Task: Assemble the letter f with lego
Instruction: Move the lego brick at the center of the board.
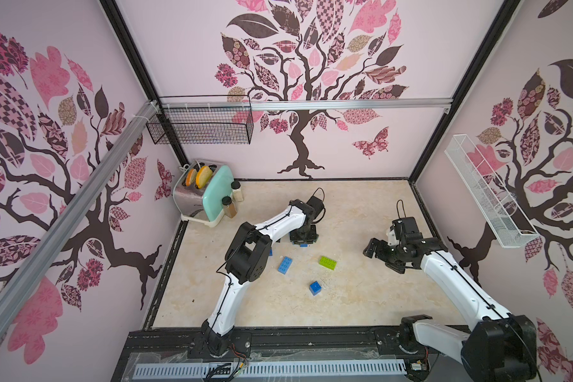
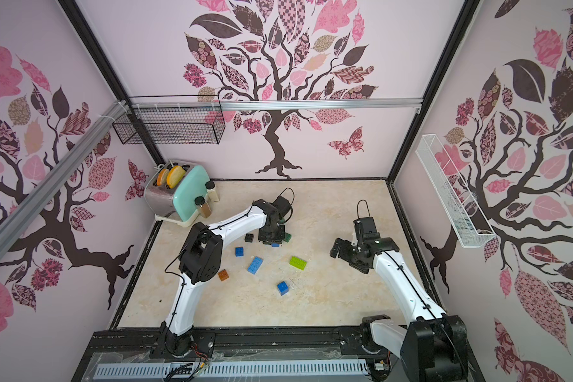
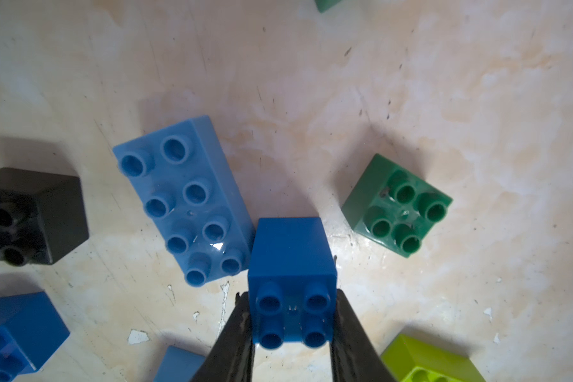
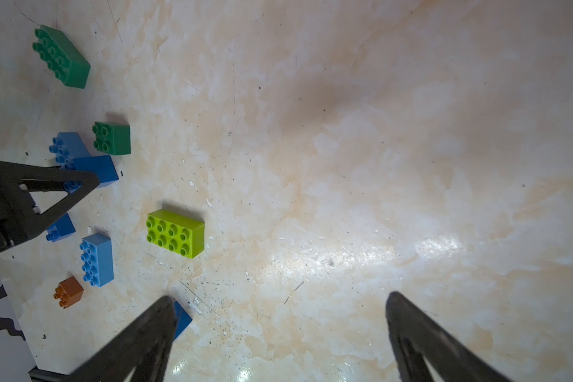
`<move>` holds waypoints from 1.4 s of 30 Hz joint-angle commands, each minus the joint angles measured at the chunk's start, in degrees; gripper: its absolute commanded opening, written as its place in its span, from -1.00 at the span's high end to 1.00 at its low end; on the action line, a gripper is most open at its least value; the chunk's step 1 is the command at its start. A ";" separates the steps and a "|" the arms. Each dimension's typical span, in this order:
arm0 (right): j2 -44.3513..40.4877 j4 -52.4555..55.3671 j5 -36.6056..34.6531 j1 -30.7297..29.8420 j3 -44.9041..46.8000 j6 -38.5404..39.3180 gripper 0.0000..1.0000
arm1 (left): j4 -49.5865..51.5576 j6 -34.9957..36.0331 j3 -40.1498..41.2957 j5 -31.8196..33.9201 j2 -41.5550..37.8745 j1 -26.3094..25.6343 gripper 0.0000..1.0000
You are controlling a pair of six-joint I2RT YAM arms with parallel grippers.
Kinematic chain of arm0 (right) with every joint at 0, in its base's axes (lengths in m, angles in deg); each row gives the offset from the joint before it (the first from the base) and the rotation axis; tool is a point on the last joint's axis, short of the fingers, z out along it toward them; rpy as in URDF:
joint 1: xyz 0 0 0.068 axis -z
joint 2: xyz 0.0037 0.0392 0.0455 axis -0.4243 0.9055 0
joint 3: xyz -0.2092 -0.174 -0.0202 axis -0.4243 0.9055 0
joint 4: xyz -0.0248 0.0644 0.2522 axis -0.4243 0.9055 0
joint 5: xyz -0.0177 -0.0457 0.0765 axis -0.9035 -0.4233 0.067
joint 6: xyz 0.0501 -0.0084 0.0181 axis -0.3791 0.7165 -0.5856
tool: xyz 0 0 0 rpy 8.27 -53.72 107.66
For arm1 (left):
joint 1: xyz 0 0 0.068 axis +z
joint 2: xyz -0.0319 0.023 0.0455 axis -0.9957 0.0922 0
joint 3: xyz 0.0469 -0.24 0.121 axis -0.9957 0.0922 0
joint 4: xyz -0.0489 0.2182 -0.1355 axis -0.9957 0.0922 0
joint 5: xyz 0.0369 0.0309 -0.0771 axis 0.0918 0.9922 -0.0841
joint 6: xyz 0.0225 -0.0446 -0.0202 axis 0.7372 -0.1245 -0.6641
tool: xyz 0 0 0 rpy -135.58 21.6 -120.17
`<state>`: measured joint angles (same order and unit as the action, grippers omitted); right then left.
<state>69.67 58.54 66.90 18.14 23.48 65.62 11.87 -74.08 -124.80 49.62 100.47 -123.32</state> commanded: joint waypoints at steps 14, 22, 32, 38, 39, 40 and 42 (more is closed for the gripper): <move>1.82 -0.16 -0.54 -0.86 -2.85 -0.64 -0.99 | 3.02 -3.86 0.45 -4.36 -0.20 -2.72 0.59; 2.79 -0.24 -0.71 -1.46 -3.52 -0.90 -0.99 | 3.12 -2.89 -0.53 -3.48 -0.74 -2.57 0.18; 5.60 -0.36 -3.19 -6.43 -6.46 -2.11 -0.99 | 0.83 0.80 3.35 -0.75 -11.33 -1.34 -0.66; 9.63 -7.88 -5.26 -13.48 -5.96 -7.94 -0.99 | -0.33 4.32 15.32 -0.03 -26.67 1.25 -0.96; 10.18 -8.96 -6.21 -15.06 -6.04 -9.07 -0.99 | -0.74 3.94 18.00 0.25 -29.20 1.97 -0.94; 11.35 -9.91 -5.97 -16.35 -6.53 -10.38 -0.99 | -2.88 4.06 21.74 -0.31 -32.59 2.82 -0.95; 14.56 -9.81 -5.41 -18.14 -8.07 -14.19 -0.99 | -8.36 2.83 30.16 -0.93 -39.06 4.14 -0.96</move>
<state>81.45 51.86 62.75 2.30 18.04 57.45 7.90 -71.54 -102.24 49.05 65.61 -120.61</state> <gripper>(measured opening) 0.995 0.980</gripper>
